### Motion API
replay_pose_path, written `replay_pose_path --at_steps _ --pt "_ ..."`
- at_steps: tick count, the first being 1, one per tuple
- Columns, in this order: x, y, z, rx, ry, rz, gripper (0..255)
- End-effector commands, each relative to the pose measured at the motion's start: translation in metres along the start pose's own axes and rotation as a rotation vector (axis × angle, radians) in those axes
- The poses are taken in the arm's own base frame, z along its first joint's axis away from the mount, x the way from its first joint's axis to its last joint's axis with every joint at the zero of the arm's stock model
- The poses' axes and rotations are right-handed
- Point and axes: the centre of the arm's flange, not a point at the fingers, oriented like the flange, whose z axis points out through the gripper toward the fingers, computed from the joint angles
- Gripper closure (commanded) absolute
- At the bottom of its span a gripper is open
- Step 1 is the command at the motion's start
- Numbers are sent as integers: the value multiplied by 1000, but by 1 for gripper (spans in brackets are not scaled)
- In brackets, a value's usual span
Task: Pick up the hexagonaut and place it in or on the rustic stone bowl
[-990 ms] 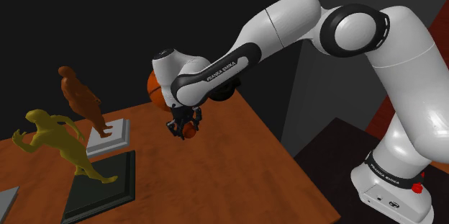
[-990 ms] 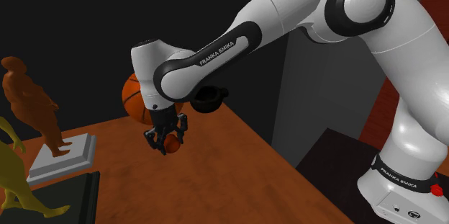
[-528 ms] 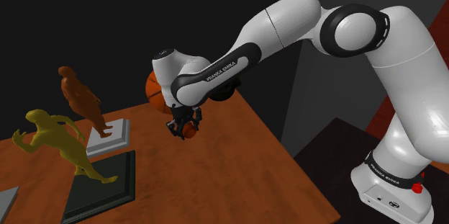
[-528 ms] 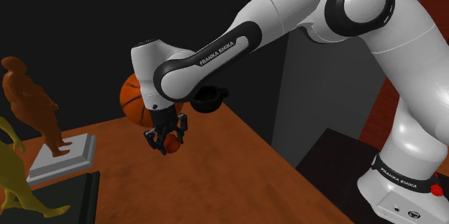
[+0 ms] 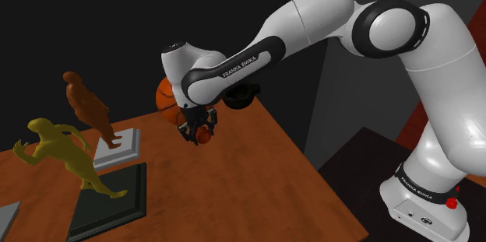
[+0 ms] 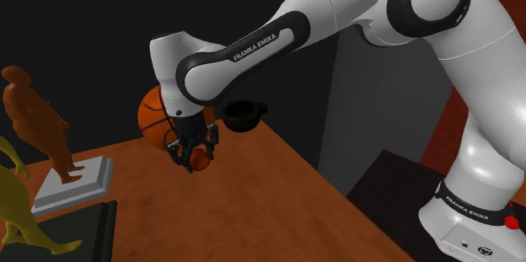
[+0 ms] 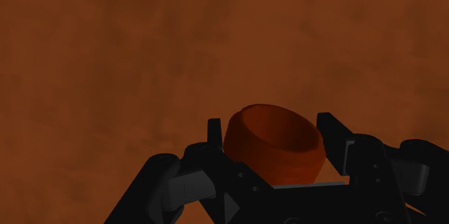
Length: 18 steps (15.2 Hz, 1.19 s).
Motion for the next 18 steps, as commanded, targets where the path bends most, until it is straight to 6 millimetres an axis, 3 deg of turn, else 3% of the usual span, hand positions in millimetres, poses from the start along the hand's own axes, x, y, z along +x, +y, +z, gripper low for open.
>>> replay_pose_path --at_steps 1,18 --pt "-1 0 -11 0 0 0 255" --pt "-7 4 -101 0 0 0 255"
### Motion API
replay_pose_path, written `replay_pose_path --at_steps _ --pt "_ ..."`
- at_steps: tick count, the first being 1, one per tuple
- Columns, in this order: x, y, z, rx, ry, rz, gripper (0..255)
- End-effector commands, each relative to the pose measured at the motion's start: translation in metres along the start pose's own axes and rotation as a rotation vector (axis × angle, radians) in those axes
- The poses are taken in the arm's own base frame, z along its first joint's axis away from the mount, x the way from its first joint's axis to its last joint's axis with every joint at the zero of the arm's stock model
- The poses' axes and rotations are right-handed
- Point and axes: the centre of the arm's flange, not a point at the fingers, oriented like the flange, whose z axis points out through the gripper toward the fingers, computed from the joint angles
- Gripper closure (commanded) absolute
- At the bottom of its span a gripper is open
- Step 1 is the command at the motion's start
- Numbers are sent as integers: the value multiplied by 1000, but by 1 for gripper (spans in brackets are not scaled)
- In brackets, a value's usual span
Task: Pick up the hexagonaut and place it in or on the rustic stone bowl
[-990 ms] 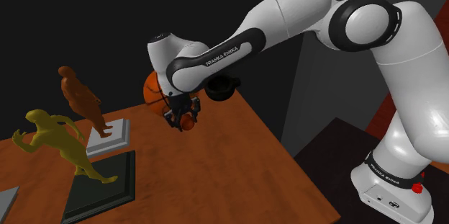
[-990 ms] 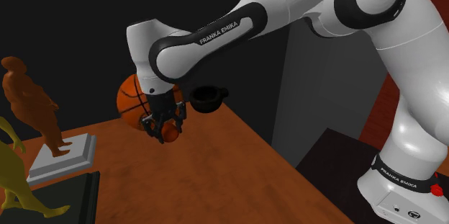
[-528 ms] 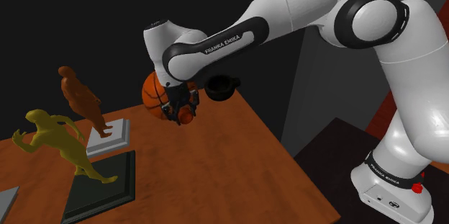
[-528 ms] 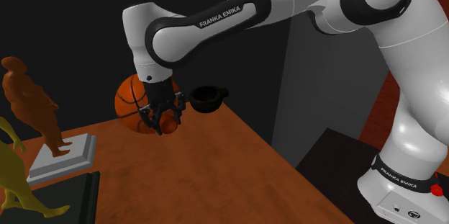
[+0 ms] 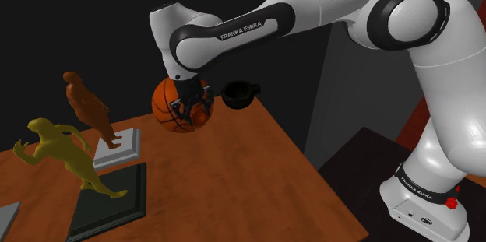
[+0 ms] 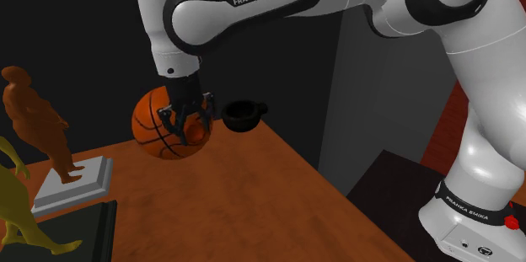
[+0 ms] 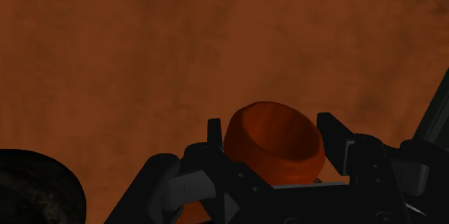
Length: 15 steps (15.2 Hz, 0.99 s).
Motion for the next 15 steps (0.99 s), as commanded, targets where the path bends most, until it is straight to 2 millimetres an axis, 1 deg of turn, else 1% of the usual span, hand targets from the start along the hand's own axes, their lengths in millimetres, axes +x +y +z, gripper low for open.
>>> replay_pose_path --at_steps 1,7,8,15 --pt "0 0 -10 0 0 0 255" --pt "-2 1 -42 0 0 0 255" --pt "-2 1 -43 0 0 0 255" --pt "30 87 -43 0 0 0 255"
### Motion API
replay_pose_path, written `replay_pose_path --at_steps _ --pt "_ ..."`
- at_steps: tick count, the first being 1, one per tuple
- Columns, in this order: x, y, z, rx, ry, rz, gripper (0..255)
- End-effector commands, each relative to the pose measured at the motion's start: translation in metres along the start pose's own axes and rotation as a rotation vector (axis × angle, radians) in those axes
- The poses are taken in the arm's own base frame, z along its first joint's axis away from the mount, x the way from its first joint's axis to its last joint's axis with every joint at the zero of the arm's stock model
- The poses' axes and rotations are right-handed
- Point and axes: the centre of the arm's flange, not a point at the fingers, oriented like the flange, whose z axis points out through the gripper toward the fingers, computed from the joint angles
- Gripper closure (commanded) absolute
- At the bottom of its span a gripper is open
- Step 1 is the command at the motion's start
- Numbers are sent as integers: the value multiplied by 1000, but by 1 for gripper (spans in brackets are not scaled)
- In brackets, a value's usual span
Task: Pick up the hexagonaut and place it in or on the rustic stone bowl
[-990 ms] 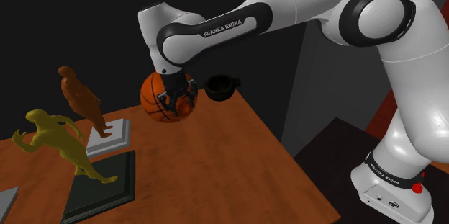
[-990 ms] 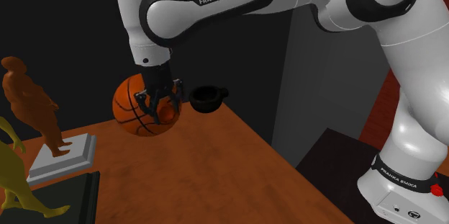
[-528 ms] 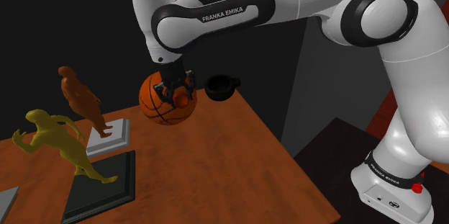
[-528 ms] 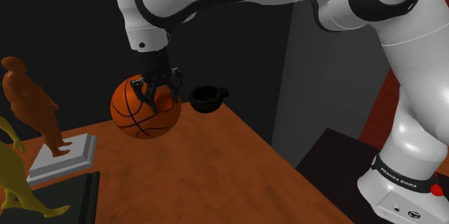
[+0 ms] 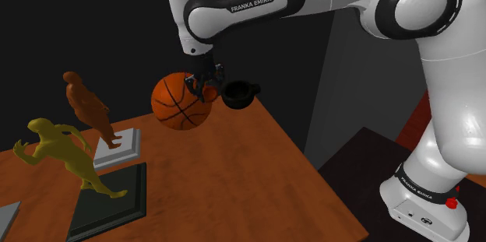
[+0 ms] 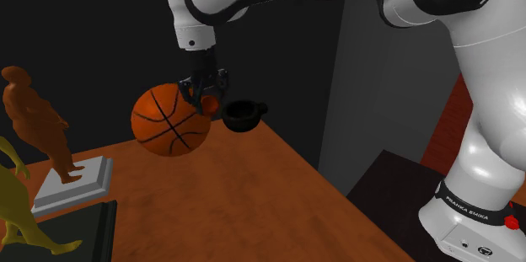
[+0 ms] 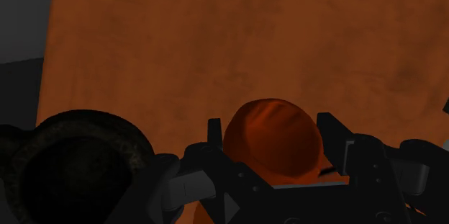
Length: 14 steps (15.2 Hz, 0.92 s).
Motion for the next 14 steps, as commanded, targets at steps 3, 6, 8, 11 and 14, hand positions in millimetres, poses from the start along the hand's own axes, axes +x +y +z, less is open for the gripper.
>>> replay_pose_path --at_steps 3,6,8,11,14 --pt "18 51 -1 0 0 -1 255" --pt "32 88 -1 0 0 -1 255" --pt "42 113 -1 0 0 -1 255" --pt "56 150 -1 0 0 -1 255" --pt "70 187 -1 0 0 -1 255"
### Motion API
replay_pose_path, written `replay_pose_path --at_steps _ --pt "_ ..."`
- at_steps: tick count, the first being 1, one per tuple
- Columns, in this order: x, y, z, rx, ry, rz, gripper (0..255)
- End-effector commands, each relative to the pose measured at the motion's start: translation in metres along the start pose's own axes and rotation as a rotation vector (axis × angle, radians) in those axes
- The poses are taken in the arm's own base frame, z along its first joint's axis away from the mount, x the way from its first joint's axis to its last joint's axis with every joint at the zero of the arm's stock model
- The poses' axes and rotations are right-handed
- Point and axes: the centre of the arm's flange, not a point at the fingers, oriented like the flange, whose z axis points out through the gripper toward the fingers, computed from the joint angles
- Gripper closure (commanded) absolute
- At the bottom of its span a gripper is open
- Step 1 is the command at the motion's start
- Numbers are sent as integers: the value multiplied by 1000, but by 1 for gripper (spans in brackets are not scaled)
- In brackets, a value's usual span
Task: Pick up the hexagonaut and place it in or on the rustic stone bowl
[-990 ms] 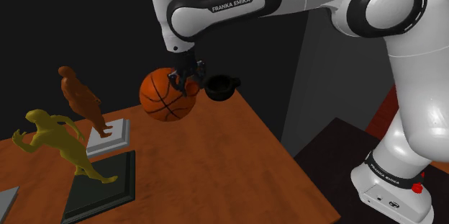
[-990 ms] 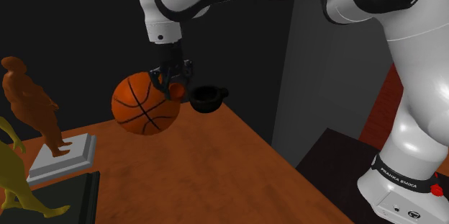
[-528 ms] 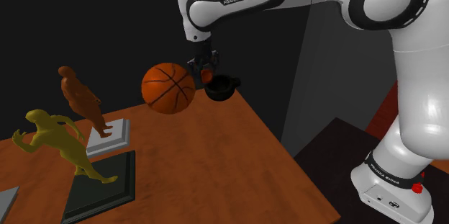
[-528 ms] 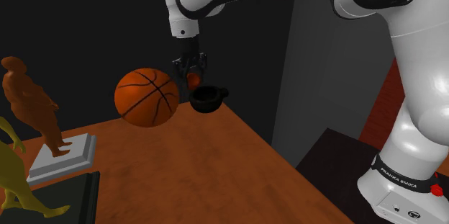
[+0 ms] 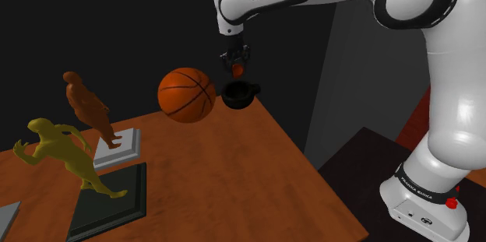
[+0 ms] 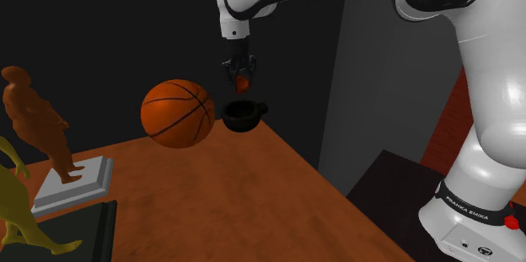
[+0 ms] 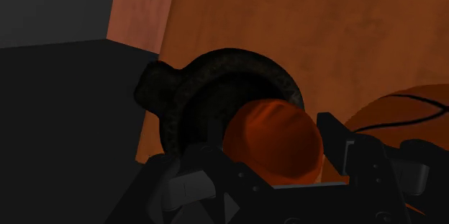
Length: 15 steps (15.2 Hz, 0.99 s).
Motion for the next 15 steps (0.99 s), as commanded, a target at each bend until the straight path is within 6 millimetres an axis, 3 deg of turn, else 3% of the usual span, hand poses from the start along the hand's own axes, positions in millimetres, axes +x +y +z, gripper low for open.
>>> replay_pose_path --at_steps 1,15 --pt "14 28 -1 0 0 -1 255" --pt "18 25 73 0 0 -1 255"
